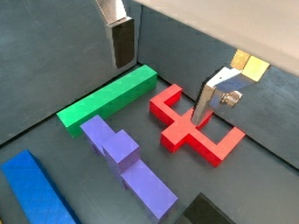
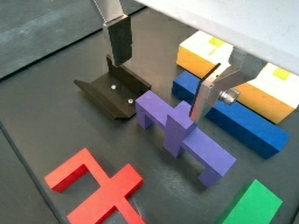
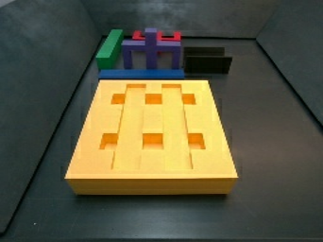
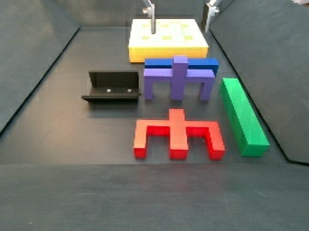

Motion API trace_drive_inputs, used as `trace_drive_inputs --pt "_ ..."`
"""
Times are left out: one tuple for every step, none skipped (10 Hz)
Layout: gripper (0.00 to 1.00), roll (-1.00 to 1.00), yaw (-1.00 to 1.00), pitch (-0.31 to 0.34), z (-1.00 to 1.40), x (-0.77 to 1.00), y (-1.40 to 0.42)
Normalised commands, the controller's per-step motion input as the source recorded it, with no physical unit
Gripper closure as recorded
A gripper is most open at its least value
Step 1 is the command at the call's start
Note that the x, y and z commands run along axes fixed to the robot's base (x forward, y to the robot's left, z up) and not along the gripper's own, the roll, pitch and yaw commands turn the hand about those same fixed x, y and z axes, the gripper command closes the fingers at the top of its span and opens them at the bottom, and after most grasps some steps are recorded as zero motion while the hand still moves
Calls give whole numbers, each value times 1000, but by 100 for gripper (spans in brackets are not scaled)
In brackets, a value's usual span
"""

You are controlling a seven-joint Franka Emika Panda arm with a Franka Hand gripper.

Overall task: Pick up the green object. Move up. Move to above the board. Insert the green object.
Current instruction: Pick up the green object.

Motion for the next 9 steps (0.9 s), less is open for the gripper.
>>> trace_drive_inputs --pt "0 0 0 -20 -14 0 0" --pt "0 0 -177 3 -37 -46 231" --pt "0 0 -169 -41 -420 -360 237" --pt "0 -161 -100 -29 -851 -934 0" --pt "0 -191 -97 -69 -817 -1000 291" --pt "0 -197 -134 -76 -823 -1000 326" --pt "0 -193 -134 -81 -831 -1000 323" --pt "0 -184 -191 -91 -849 -1000 369" --pt "0 -146 -217 -104 -874 -1000 334"
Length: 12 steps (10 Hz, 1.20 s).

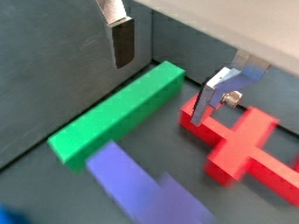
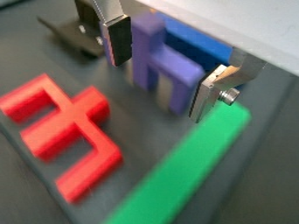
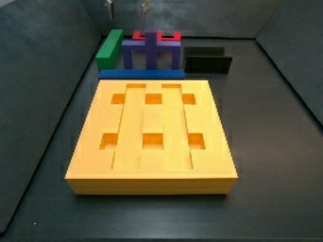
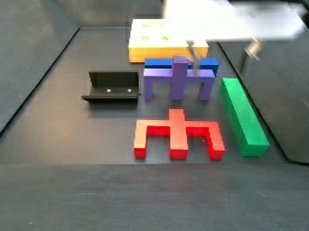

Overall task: Pick up the green object. Move up. Move to above the board. Insert the green object.
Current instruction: Pick up the green object.

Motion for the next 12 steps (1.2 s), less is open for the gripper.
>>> trace_drive_inputs --pt "0 -99 -246 -133 -866 -1000 226" --pt "0 -13 -286 -147 -871 -997 131" --pt "0 7 -243 -163 -874 -606 0" --pt "0 121 -83 -133 -920 -74 -26" --pt "0 19 -31 -134 -834 -49 0" --pt "0 0 0 -69 -586 17 103" --pt "0 0 0 -20 -480 129 106" --pt "0 0 0 -11 -509 0 0" --pt "0 0 14 0 -471 157 0" --pt "0 0 14 0 -469 157 -23" --pt "0 16 43 0 -511 263 0" --pt "0 0 37 0 -457 226 0"
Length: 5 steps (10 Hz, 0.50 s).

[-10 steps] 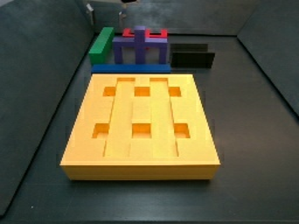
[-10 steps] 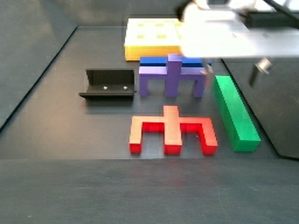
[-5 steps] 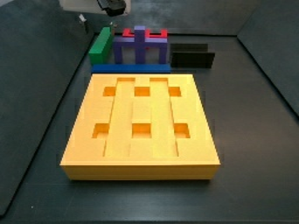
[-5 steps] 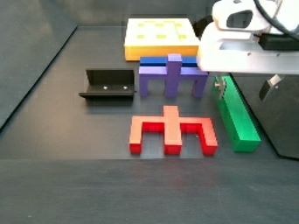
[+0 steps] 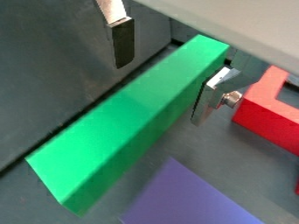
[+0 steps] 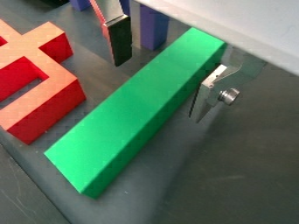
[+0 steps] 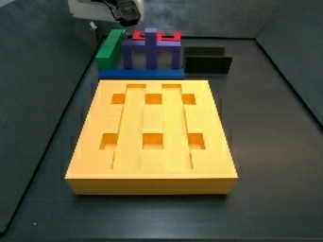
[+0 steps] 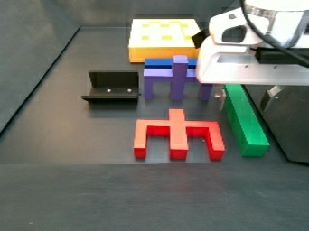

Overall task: Pick up the green object. Move up. Move to above the board. Insert the green object.
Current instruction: Pick up the green object.

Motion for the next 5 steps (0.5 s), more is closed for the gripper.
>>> trace_drive_inputs --pt "0 6 37 0 -411 206 0" --pt "0 0 0 0 -420 0 -3" --pt "0 0 0 0 -291 -40 0" --pt "0 0 -46 0 0 -114 20" --pt "0 17 0 0 0 0 -3"
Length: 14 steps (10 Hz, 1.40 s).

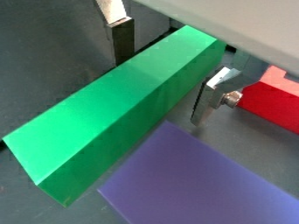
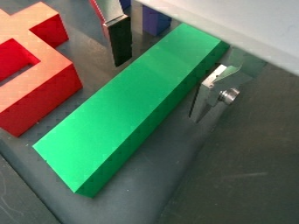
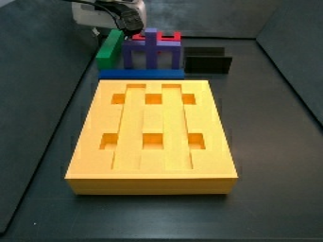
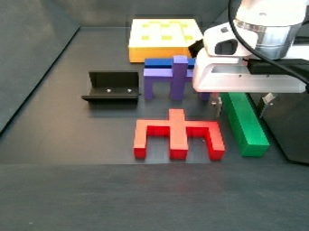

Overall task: Pick up the green object. Move up. Move to above the board. Insert the green object.
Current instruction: Pick up the green object.

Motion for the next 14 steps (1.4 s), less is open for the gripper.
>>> trace_drive_inputs --pt "0 9 -211 0 91 -100 0" --pt "0 0 -89 -24 29 -40 0" --pt "0 0 0 0 0 0 0" --pt "100 0 0 0 0 0 0" --pt "100 0 0 0 0 0 0" --pt "100 0 0 0 0 0 0" --pt "100 0 0 0 0 0 0" --pt "100 0 0 0 0 0 0" --pt "100 0 0 0 0 0 0" --pt "100 0 0 0 0 0 0" --pt "100 0 0 0 0 0 0" --pt "100 0 0 0 0 0 0" --pt "100 0 0 0 0 0 0" --pt "100 0 0 0 0 0 0"
